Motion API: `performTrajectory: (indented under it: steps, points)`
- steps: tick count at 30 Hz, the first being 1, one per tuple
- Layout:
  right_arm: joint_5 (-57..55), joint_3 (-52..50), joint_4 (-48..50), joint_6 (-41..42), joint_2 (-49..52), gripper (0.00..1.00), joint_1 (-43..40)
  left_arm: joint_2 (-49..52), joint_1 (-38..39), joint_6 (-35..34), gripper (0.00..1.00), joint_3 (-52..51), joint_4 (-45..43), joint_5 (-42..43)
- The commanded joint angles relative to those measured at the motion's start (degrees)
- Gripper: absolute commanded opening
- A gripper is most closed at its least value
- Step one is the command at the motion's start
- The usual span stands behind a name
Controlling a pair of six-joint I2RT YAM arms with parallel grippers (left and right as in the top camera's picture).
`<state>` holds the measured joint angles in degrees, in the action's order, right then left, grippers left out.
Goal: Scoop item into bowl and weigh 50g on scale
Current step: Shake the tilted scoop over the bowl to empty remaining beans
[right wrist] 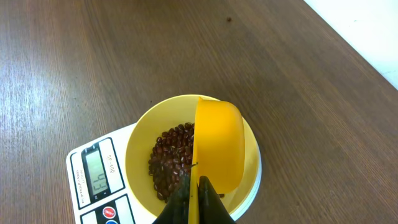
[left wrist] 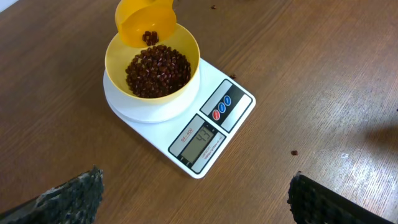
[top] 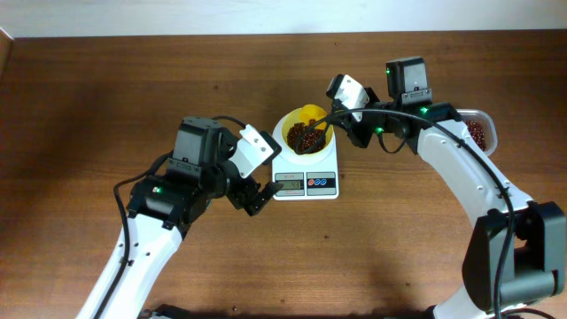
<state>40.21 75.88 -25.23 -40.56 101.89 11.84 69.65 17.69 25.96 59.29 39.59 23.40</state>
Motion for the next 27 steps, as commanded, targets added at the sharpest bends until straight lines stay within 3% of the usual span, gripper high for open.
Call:
performTrajectory:
  steps: [1, 7, 18, 27]
  points:
    - [1.57, 0.52, 0.13, -0.22, -1.11, 0.04, 0.52, -0.57, -0.24, 0.72, 0.99, -0.35, -0.11, 0.83]
    - [1.60, 0.52, -0.07, -7.08, -1.11, 0.04, 0.52, -0.57, -0.24, 0.72, 0.99, -0.35, -0.11, 0.83]
    - [1.60, 0.52, -0.07, -8.83, -1.11, 0.04, 0.52, -0.57, -0.24, 0.72, 0.99, -0.35, -0.11, 0.83]
    - [1.60, 0.52, -0.20, -23.15, -1.11, 0.04, 0.52, -0.57, -0.24, 0.72, 0.99, -0.35, -0.11, 0.83]
